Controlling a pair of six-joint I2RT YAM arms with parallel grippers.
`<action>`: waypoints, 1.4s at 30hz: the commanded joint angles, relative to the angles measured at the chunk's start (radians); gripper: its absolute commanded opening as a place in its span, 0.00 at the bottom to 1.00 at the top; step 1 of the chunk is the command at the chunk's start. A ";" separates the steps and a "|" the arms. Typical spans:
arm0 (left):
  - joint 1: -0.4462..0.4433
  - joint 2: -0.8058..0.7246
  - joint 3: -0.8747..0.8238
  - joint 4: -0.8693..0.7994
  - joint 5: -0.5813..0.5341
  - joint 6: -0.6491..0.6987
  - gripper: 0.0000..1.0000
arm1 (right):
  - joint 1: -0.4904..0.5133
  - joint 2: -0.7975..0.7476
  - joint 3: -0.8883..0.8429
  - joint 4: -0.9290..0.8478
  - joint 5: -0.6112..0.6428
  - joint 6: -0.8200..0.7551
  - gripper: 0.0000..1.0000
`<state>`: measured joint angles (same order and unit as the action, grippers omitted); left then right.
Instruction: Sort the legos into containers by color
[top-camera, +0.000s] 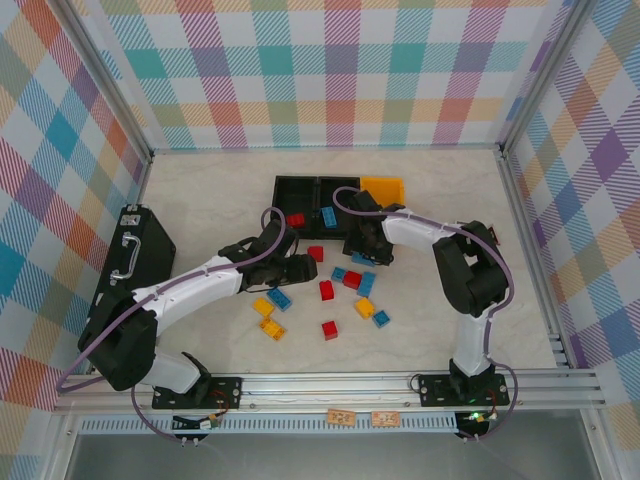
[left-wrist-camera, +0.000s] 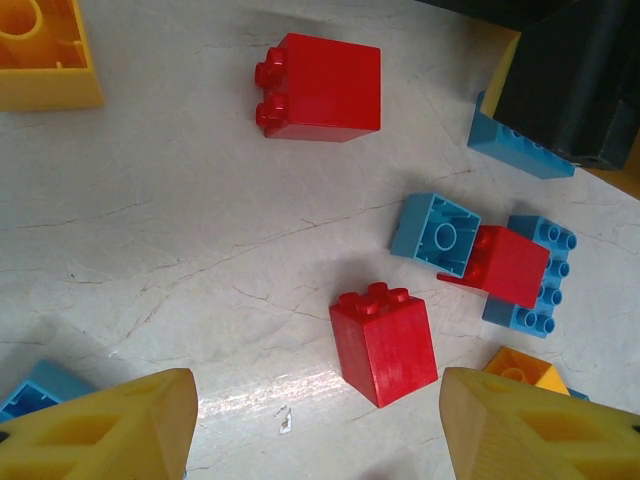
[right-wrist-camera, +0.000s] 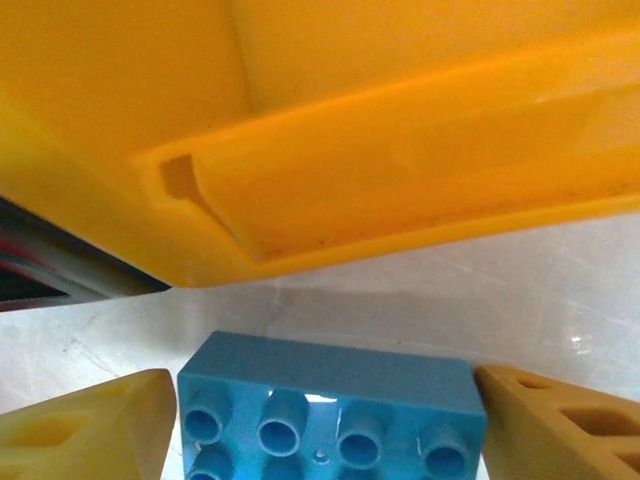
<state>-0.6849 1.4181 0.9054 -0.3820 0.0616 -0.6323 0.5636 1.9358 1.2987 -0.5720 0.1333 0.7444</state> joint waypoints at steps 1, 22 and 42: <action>-0.005 -0.007 -0.002 0.008 0.009 0.001 0.65 | 0.008 0.012 0.011 -0.017 0.004 -0.010 0.75; -0.005 0.002 0.008 0.023 0.003 -0.006 0.65 | 0.039 -0.149 -0.005 -0.070 0.034 -0.114 0.59; -0.004 -0.048 0.002 0.042 -0.030 -0.019 0.65 | 0.015 0.138 0.552 -0.219 0.026 -0.163 0.60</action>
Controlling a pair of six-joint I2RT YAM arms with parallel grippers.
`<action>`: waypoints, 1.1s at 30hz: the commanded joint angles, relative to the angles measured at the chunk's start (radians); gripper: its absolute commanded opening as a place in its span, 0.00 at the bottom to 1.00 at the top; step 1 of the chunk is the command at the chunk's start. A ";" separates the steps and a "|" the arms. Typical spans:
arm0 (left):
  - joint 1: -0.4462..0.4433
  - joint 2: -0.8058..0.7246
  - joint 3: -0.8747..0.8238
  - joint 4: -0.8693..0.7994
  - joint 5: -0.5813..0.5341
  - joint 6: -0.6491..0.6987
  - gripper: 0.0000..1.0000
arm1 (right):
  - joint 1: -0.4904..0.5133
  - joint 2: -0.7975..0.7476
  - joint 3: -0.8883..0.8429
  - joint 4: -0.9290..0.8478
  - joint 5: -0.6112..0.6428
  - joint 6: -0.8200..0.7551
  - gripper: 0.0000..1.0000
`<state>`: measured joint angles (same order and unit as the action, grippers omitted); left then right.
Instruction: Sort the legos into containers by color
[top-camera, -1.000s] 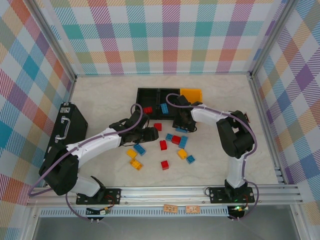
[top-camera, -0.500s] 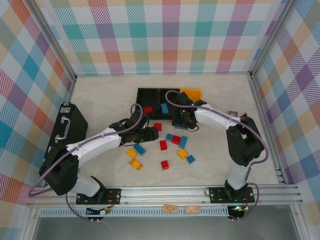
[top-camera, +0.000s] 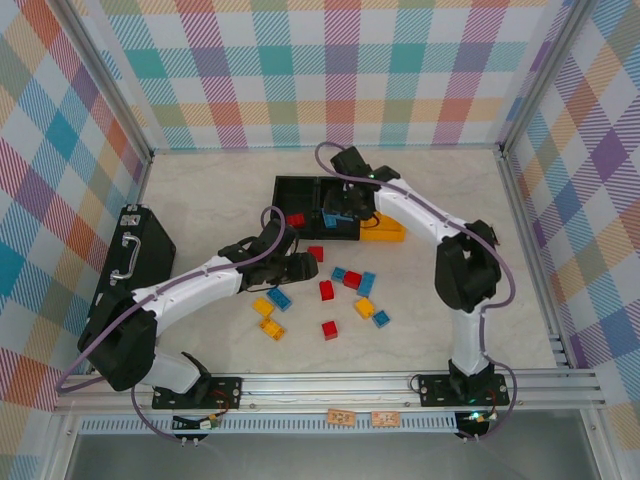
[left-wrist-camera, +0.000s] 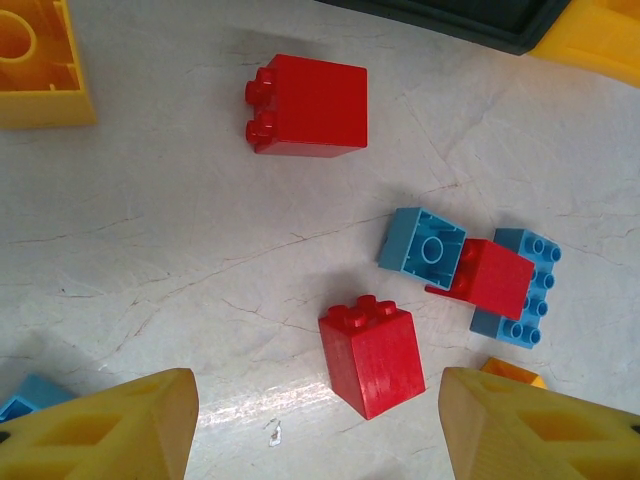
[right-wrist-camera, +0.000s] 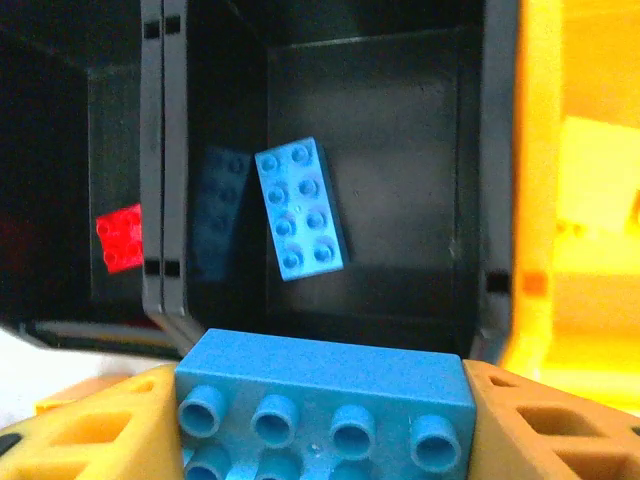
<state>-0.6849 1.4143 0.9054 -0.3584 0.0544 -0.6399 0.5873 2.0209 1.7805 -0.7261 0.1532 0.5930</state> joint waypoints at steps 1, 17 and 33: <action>-0.005 -0.050 0.000 0.018 -0.026 -0.011 0.65 | -0.014 0.077 0.107 -0.083 0.009 -0.011 0.60; -0.004 -0.110 -0.046 -0.010 -0.057 -0.013 0.65 | -0.061 0.365 0.495 -0.233 -0.001 -0.014 0.62; -0.003 -0.116 -0.041 -0.024 -0.062 -0.007 0.65 | -0.062 0.426 0.595 -0.263 -0.019 -0.017 0.73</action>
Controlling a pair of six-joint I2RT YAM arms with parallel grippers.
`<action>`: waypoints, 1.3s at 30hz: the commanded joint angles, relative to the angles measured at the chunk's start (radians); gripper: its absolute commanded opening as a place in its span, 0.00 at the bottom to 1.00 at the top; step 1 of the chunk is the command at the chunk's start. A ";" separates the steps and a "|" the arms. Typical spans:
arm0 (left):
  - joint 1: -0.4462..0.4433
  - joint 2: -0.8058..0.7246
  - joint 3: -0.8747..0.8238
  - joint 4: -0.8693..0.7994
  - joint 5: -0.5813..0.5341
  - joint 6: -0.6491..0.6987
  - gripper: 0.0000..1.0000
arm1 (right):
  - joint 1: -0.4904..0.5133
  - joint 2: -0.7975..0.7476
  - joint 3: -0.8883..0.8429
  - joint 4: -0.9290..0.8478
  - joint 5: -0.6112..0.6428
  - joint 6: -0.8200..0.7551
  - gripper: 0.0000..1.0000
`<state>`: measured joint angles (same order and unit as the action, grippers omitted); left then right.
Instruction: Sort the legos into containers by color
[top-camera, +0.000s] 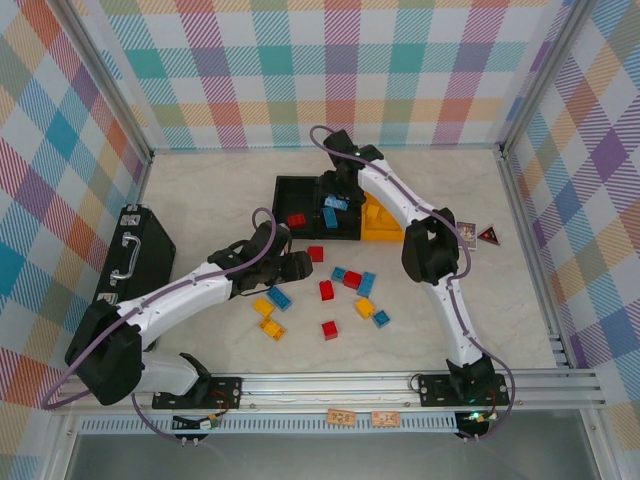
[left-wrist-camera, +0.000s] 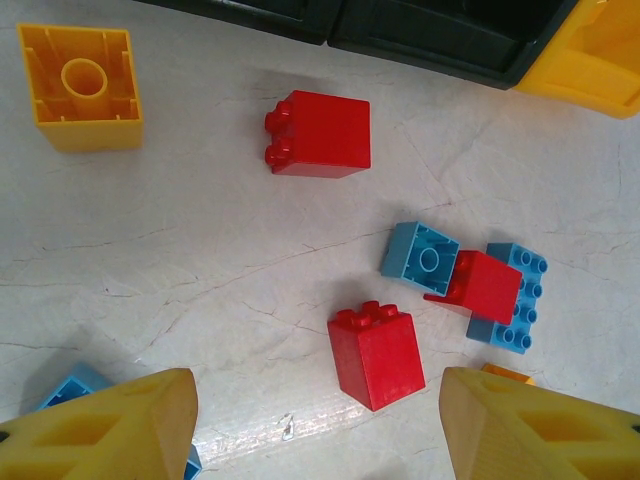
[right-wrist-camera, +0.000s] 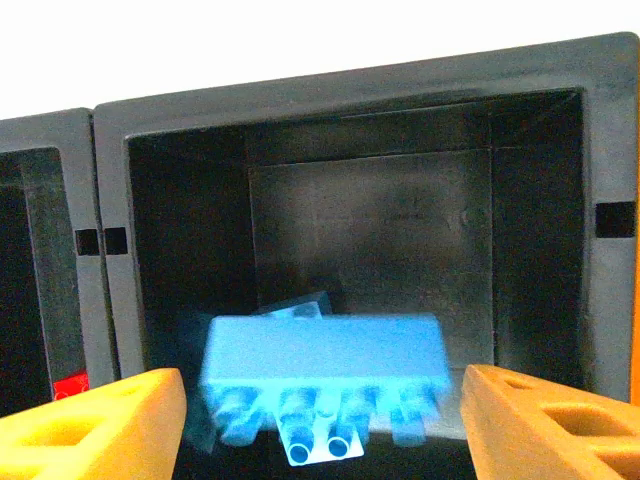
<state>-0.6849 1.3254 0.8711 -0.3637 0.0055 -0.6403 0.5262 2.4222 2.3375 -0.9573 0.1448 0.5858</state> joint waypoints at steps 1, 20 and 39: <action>-0.004 -0.027 -0.006 -0.020 -0.015 -0.006 0.65 | 0.000 0.024 0.041 -0.032 -0.013 -0.012 0.74; 0.061 -0.084 0.015 -0.228 -0.158 -0.093 0.62 | 0.042 -0.418 -0.463 0.237 -0.137 -0.083 0.68; 0.272 0.067 -0.008 -0.213 -0.239 -0.237 0.64 | 0.195 -0.942 -1.258 0.636 -0.376 -0.113 0.67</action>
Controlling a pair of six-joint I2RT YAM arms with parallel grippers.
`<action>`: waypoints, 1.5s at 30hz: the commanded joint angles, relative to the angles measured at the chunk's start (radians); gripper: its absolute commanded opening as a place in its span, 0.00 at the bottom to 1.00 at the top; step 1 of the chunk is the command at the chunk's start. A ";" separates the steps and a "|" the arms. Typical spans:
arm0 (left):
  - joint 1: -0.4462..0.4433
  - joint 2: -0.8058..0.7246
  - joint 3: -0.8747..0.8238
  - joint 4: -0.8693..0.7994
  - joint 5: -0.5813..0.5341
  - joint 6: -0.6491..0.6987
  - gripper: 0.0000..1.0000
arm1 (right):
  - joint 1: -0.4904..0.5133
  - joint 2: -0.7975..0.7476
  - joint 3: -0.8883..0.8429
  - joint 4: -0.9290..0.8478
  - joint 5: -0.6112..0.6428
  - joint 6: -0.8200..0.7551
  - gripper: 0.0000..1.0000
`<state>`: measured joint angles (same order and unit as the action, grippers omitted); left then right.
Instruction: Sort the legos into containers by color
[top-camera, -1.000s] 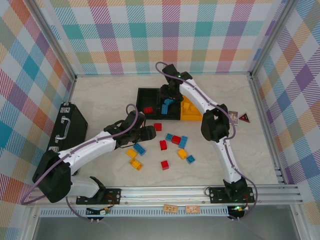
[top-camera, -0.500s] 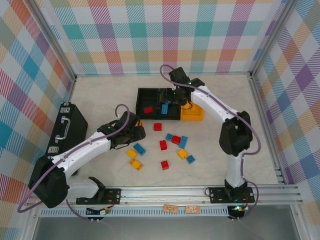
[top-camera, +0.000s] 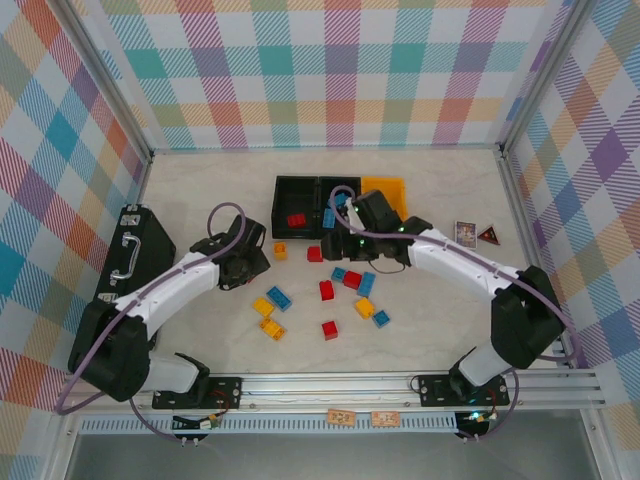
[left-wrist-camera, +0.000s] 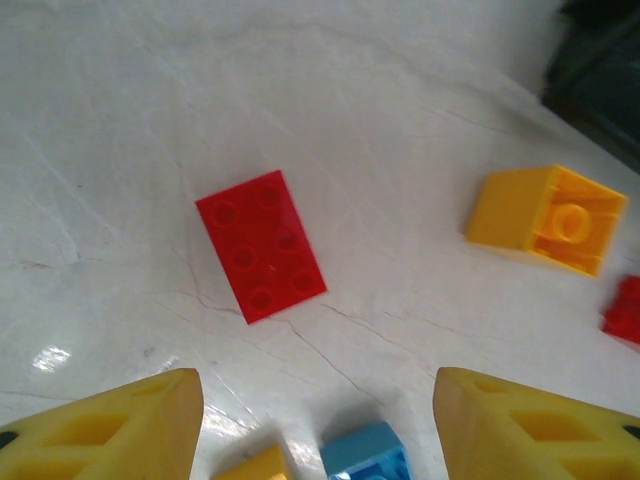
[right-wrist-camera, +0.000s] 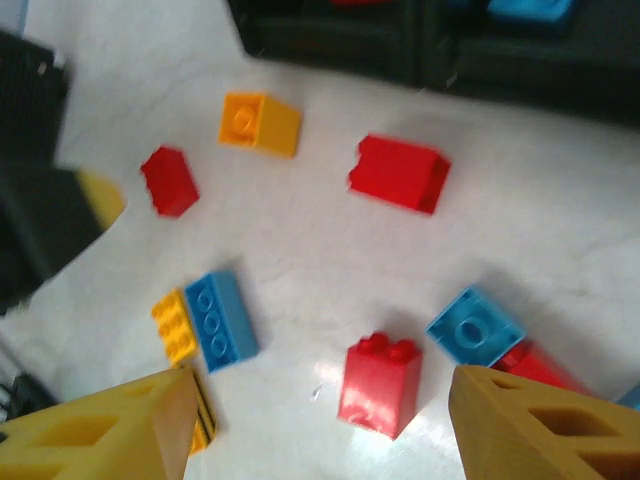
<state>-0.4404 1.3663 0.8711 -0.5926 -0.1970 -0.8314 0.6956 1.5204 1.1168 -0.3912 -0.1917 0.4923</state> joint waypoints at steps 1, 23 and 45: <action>0.037 0.038 -0.012 0.033 -0.040 -0.057 0.64 | 0.032 -0.051 -0.058 0.075 -0.034 -0.012 0.67; 0.080 0.268 -0.001 0.160 -0.049 -0.049 0.39 | 0.041 -0.124 -0.170 0.107 -0.027 0.072 0.67; 0.027 0.299 0.446 0.003 0.015 0.263 0.29 | 0.044 -0.134 -0.175 0.114 0.007 0.095 0.67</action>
<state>-0.3977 1.6157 1.2377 -0.5320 -0.2153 -0.6415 0.7364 1.4120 0.9573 -0.2874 -0.1967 0.5694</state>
